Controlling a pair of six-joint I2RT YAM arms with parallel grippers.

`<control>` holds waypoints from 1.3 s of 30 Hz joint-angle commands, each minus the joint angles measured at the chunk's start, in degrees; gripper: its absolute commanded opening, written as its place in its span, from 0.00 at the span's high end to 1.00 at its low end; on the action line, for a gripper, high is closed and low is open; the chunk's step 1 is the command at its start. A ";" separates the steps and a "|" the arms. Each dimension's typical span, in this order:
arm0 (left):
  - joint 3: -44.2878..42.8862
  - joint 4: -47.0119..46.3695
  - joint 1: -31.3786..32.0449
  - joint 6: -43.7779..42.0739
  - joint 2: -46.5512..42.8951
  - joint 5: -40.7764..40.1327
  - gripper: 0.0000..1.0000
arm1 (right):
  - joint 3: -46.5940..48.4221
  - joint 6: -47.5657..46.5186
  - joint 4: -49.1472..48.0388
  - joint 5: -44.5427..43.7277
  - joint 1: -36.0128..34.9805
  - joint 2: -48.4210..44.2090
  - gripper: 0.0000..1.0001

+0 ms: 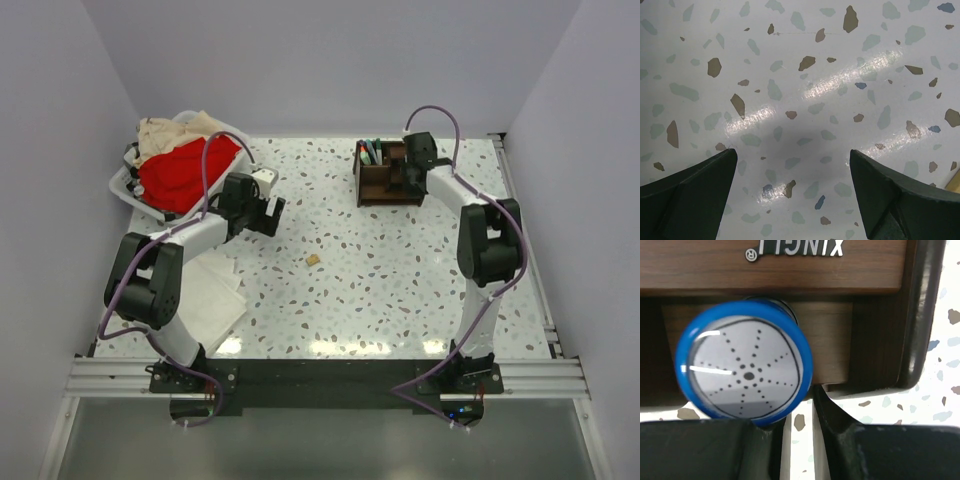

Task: Sort the stationery into containers
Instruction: Place the stationery in the storage box, then pick up the stationery from the center of the board.

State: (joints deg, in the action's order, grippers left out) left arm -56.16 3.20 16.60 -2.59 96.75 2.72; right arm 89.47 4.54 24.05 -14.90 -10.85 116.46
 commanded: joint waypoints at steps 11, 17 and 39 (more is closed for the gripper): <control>-2.55 -0.74 -0.25 0.22 0.55 0.18 0.00 | 2.02 0.56 -1.20 -0.23 0.13 -3.43 0.48; -1.41 -1.09 -0.25 0.04 -0.95 0.35 0.00 | -1.13 1.44 1.78 0.57 0.22 -8.96 0.46; 4.48 -3.29 0.10 -2.50 -9.47 -3.34 0.00 | -10.46 -73.95 20.43 49.87 -20.26 -17.33 0.46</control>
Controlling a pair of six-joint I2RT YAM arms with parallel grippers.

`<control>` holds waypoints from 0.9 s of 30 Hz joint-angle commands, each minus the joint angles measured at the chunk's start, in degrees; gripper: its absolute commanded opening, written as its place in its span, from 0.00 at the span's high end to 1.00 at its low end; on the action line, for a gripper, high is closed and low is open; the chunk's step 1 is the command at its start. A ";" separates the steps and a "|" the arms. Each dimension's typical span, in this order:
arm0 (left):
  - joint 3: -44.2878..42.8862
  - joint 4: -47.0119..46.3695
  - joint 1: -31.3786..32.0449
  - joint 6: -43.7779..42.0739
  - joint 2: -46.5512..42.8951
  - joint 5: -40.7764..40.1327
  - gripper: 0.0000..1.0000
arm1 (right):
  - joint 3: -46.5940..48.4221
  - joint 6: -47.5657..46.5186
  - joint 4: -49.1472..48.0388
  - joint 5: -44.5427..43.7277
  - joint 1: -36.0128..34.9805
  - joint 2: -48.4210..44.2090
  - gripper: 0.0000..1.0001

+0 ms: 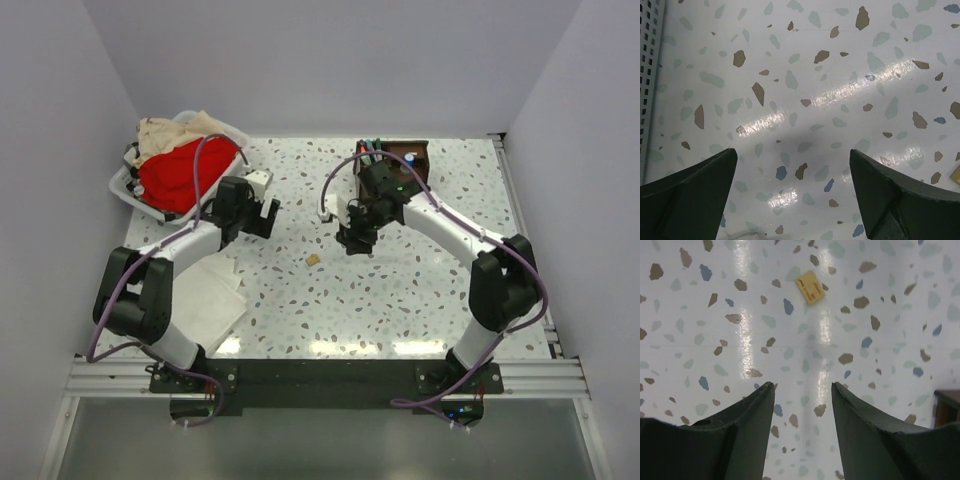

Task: Sort the stationery into containers
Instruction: Pick up the stationery from the center of the board.

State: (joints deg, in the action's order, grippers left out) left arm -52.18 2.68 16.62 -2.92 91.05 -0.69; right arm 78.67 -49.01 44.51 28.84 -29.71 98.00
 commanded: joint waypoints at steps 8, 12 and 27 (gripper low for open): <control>0.42 -0.31 1.31 -4.37 -5.35 -2.65 0.00 | 2.36 -31.75 -4.34 7.02 -5.79 9.22 0.37; -0.02 0.13 1.22 -4.73 -5.18 -3.00 0.00 | 3.59 -32.90 -5.93 7.63 -7.11 12.47 0.36; -0.20 0.22 0.61 -4.38 -3.95 -3.09 0.00 | 13.34 -33.16 -1.45 7.11 -8.96 21.62 0.44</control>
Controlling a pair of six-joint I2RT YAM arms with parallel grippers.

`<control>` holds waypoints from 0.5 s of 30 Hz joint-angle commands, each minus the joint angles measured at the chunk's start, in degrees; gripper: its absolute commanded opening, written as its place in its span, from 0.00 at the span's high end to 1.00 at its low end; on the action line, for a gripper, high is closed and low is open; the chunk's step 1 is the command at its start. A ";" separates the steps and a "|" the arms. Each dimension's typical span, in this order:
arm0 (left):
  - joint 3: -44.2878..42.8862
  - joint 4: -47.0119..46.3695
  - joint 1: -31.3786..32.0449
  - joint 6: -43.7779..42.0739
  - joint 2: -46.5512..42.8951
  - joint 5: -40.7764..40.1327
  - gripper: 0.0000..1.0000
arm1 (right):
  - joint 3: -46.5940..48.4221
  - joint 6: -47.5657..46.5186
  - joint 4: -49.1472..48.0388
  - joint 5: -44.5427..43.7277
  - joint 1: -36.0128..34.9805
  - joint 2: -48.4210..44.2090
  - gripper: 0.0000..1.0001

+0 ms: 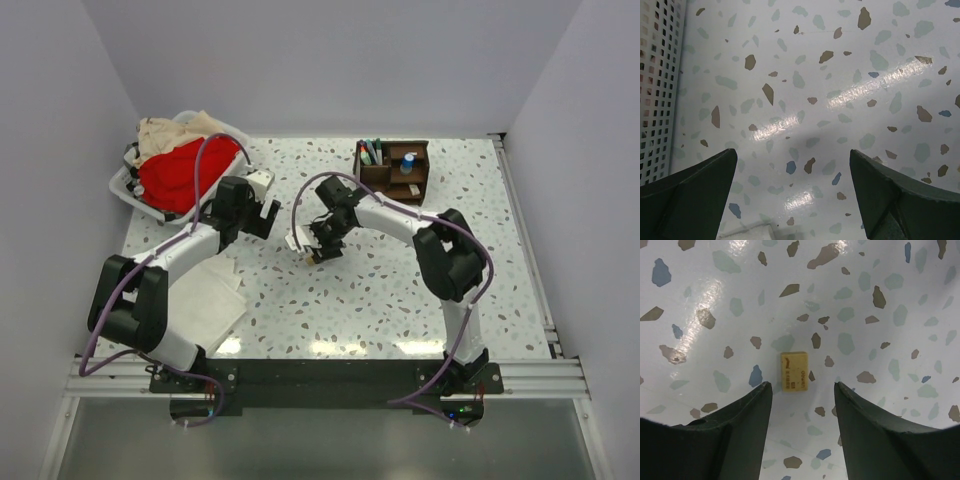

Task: Sort the stationery into containers
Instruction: Pick up the stationery from the center of the board.

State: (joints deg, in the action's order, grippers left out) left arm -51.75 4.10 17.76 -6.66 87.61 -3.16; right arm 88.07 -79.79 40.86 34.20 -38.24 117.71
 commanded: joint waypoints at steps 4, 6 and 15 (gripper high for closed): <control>-0.72 -1.29 -0.88 -0.38 -0.16 -0.62 0.00 | 5.26 -3.88 3.87 0.88 -0.43 3.31 0.46; -0.81 -1.29 -1.06 -0.29 0.10 -0.53 0.00 | 6.32 -4.58 5.72 0.87 -0.35 4.45 0.47; -1.25 -1.46 -1.41 0.06 1.07 -0.01 0.00 | 4.74 -5.38 6.60 0.35 -0.35 4.46 0.49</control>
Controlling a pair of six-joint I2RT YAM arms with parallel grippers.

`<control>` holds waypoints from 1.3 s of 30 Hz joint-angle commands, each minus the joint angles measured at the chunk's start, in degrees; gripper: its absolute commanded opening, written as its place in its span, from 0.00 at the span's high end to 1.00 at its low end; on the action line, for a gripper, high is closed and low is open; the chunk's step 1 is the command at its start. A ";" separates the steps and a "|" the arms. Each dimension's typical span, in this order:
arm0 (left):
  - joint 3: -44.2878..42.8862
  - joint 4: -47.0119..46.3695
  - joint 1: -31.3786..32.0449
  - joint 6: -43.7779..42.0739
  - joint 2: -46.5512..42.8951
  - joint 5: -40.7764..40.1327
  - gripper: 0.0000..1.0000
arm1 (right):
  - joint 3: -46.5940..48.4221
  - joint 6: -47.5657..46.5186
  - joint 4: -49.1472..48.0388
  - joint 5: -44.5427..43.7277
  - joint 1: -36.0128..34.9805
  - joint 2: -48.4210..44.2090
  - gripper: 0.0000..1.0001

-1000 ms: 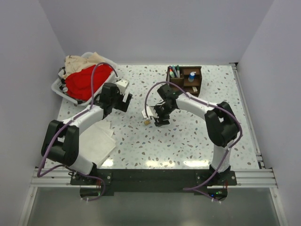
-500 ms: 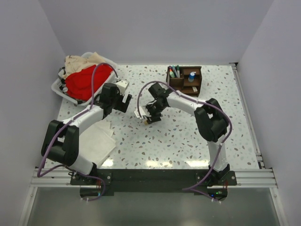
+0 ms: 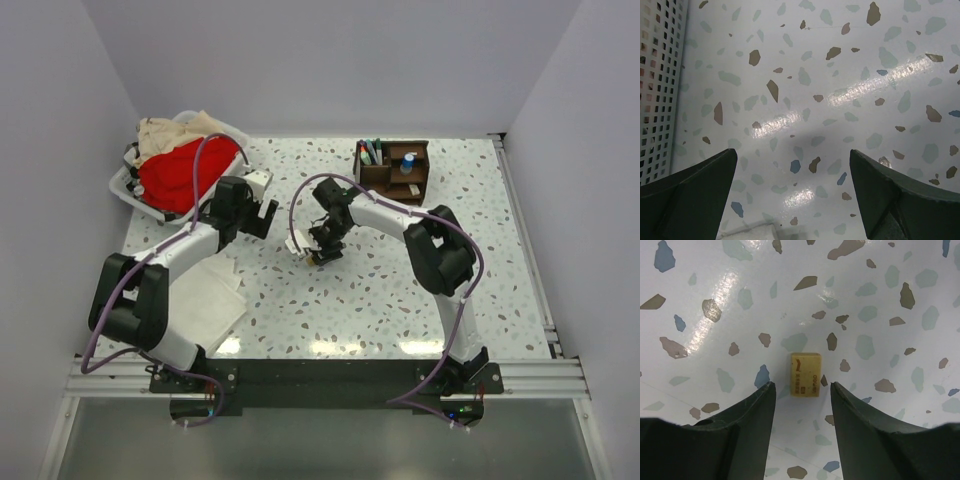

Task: Sort the stationery into containers
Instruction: Pick up the stationery from the center of the board.

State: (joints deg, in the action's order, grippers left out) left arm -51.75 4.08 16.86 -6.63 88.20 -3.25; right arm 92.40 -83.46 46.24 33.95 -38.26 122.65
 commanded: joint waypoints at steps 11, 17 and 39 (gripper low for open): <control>-1.87 -1.18 -0.69 0.13 1.09 0.17 0.00 | 0.24 -1.09 0.17 -0.47 -0.15 0.48 0.52; -2.22 -1.09 -0.78 0.13 1.44 0.17 0.00 | 1.46 -0.47 0.69 -0.91 -0.06 1.54 0.55; -3.45 -1.09 -1.04 0.74 2.32 1.84 0.00 | -2.66 11.01 -2.90 -1.88 2.75 -4.87 0.86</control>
State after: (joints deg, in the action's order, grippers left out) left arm -52.77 4.36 16.47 -6.59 90.26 -2.76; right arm 92.42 -79.05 45.04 32.49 -37.32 123.15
